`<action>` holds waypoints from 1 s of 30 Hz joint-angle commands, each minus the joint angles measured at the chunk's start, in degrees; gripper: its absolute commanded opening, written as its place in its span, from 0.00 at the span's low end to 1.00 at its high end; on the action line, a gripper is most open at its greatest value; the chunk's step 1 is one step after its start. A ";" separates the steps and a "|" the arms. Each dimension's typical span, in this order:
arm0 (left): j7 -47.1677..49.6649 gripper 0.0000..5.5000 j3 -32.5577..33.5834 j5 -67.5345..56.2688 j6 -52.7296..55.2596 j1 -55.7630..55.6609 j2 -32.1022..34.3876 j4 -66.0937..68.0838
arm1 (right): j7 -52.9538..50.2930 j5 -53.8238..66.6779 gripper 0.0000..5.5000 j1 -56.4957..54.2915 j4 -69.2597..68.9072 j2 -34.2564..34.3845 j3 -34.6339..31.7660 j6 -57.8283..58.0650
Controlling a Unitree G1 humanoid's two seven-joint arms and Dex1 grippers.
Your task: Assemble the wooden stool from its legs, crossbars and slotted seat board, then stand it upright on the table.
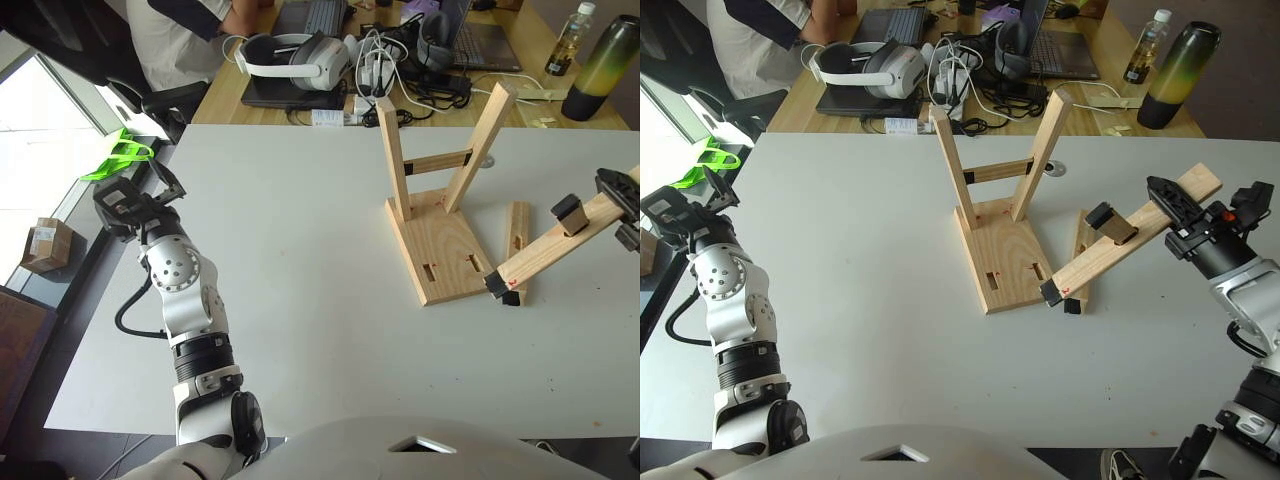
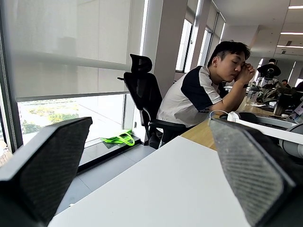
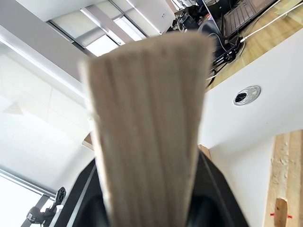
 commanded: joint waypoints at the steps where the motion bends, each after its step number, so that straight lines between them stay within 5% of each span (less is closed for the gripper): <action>1: -0.40 0.83 0.12 -0.33 0.00 -0.63 1.01 -0.03 | 1.34 -0.01 0.18 -2.14 -2.52 0.61 0.62 -0.04; 5: -10.63 0.83 1.91 -5.59 0.72 -7.13 11.20 -2.31 | 9.93 -3.83 0.18 -15.97 0.54 -5.22 7.74 1.46; 9: -37.08 0.83 3.85 -20.14 9.43 -30.58 31.07 11.66 | 25.23 -12.53 0.18 -37.19 10.15 -12.35 18.28 3.06; 11: -52.07 0.83 1.10 -25.31 16.86 -41.94 35.89 20.66 | 32.39 -15.91 0.18 -45.02 12.80 -13.28 23.54 4.65; 14: -71.75 0.83 -8.75 -26.76 25.48 -48.84 35.80 24.34 | 40.73 -19.44 0.18 -51.69 12.98 -11.60 29.81 5.59; 21: -97.32 0.83 -23.48 -25.02 36.92 -48.35 34.65 25.34 | 54.24 -27.73 0.18 -64.38 17.14 -7.66 36.73 1.64; 24: -100.39 0.83 -26.01 -28.00 42.73 -40.67 33.12 15.54 | 57.47 -29.91 0.18 -67.35 18.65 -5.91 36.77 0.67; 30: -88.17 0.83 -24.41 -34.11 49.77 -33.93 24.26 -2.85 | 58.02 -30.38 0.18 -67.45 18.21 -0.48 34.73 0.82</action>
